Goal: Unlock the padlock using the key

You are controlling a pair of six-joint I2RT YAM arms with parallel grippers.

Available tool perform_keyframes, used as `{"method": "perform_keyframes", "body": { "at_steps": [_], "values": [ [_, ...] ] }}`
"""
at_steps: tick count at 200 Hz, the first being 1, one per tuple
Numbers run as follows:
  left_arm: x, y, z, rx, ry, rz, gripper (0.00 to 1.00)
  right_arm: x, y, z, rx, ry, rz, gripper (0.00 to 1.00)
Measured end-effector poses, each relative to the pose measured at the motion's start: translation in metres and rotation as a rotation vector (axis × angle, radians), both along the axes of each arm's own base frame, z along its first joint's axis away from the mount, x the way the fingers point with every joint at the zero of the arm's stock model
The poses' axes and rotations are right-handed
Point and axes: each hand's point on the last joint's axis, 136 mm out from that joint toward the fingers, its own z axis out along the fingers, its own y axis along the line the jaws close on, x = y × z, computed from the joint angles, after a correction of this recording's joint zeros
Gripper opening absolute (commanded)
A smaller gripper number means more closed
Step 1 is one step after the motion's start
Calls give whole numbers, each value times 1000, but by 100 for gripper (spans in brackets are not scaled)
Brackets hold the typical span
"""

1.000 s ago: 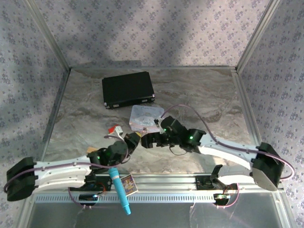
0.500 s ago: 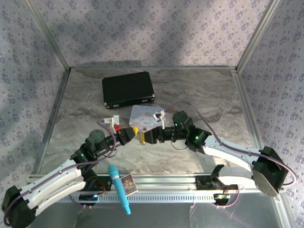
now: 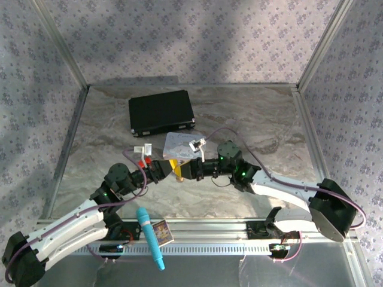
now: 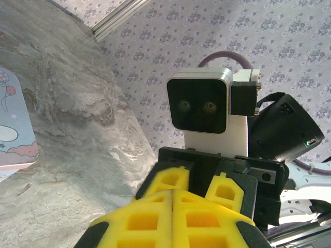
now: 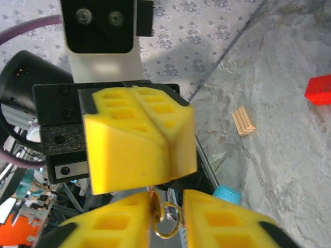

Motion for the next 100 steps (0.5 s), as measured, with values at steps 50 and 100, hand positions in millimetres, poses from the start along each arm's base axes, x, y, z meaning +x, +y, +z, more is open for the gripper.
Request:
{"method": "perform_keyframes", "body": {
  "at_steps": [50,100],
  "values": [
    [1,1,3,-11,-6,4,0,-1,0,4,44,10,1,7],
    [3,2,-4,1,11,23,20,0,0,-3,56,38,-10,0]
  ]
}}
